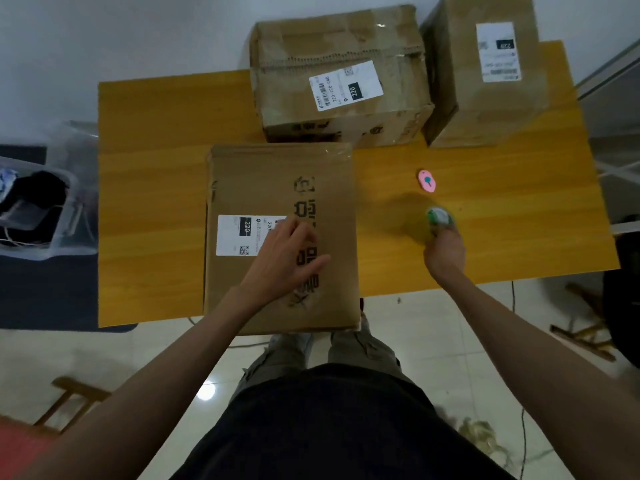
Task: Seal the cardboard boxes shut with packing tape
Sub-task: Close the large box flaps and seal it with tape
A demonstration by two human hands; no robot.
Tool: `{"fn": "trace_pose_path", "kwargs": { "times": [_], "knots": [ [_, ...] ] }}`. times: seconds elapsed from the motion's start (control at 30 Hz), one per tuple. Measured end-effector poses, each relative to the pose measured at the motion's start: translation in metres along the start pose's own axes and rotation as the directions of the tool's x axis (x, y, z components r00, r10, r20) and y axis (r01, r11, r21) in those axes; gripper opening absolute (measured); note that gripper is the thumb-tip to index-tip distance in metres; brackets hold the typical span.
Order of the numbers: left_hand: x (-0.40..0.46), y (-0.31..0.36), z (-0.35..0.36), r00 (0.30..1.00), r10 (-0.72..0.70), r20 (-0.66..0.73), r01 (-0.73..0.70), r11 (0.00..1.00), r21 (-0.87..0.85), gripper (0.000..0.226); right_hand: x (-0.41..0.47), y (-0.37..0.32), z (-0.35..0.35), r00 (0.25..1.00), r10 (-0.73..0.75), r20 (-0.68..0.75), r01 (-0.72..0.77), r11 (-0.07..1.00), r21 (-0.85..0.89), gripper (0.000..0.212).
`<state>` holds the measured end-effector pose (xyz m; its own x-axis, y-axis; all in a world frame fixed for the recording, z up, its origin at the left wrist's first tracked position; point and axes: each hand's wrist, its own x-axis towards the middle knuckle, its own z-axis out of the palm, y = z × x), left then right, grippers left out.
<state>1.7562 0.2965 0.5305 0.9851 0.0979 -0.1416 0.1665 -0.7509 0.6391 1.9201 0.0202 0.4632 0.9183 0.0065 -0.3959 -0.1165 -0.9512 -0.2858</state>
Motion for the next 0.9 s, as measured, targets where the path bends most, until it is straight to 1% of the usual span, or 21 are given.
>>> {"fn": "trace_pose_path", "kwargs": {
  "times": [0.1, 0.17, 0.23, 0.3, 0.4, 0.43, 0.47, 0.53, 0.6, 0.7, 0.8, 0.9],
  "knots": [
    [0.022, 0.021, -0.005, 0.999, -0.040, -0.006, 0.039, 0.983, -0.179, 0.037, -0.022, -0.004, -0.011, 0.974, -0.184, -0.134, 0.210, 0.955, 0.211, 0.023],
    [0.034, 0.035, -0.011, 0.998, -0.058, 0.028, 0.063, 0.960, -0.274, 0.042, -0.040, -0.015, -0.019, 0.950, -0.247, -0.189, 0.302, 0.881, 0.365, 0.018],
    [0.042, 0.047, -0.018, 0.999, -0.028, 0.045, 0.042, 0.944, -0.327, 0.053, -0.060, -0.032, -0.027, 0.914, -0.335, -0.231, 0.406, 0.777, 0.481, 0.018],
    [0.049, 0.051, -0.026, 0.998, -0.005, 0.057, 0.025, 0.932, -0.360, 0.067, -0.075, -0.048, -0.033, 0.867, -0.426, -0.258, 0.495, 0.686, 0.533, 0.020],
    [0.054, 0.045, -0.036, 0.993, -0.078, 0.083, 0.107, 0.888, -0.447, 0.081, -0.090, -0.070, -0.035, 0.808, -0.537, -0.242, 0.568, 0.601, 0.562, 0.023],
    [0.053, 0.042, -0.040, 0.990, -0.116, 0.085, 0.143, 0.861, -0.488, 0.079, -0.093, -0.076, -0.035, 0.791, -0.565, -0.235, 0.585, 0.585, 0.562, 0.025],
    [0.051, 0.038, -0.045, 0.986, -0.147, 0.079, 0.167, 0.835, -0.524, 0.073, -0.097, -0.083, -0.035, 0.770, -0.596, -0.227, 0.604, 0.569, 0.558, 0.025],
    [0.045, 0.029, -0.057, 0.982, -0.181, 0.054, 0.180, 0.806, -0.563, 0.053, -0.104, -0.093, -0.033, 0.726, -0.654, -0.212, 0.647, 0.544, 0.535, 0.025],
    [0.036, 0.018, -0.068, 0.980, -0.197, 0.010, 0.167, 0.798, -0.580, 0.043, -0.110, -0.102, -0.030, 0.681, -0.710, -0.182, 0.682, 0.522, 0.512, 0.027],
    [0.021, 0.007, -0.084, 0.980, -0.194, -0.041, 0.133, 0.801, -0.584, 0.033, -0.115, -0.115, -0.024, 0.637, -0.761, -0.123, 0.702, 0.507, 0.501, 0.032],
    [0.012, -0.002, -0.095, 0.977, -0.201, -0.072, 0.126, 0.816, -0.564, 0.025, -0.117, -0.128, -0.020, 0.599, -0.798, -0.061, 0.718, 0.503, 0.481, 0.031],
    [0.007, -0.011, -0.103, 0.972, -0.216, -0.089, 0.129, 0.814, -0.566, 0.011, -0.119, -0.142, -0.017, 0.558, -0.830, -0.010, 0.743, 0.494, 0.451, 0.030]
  ]
}}
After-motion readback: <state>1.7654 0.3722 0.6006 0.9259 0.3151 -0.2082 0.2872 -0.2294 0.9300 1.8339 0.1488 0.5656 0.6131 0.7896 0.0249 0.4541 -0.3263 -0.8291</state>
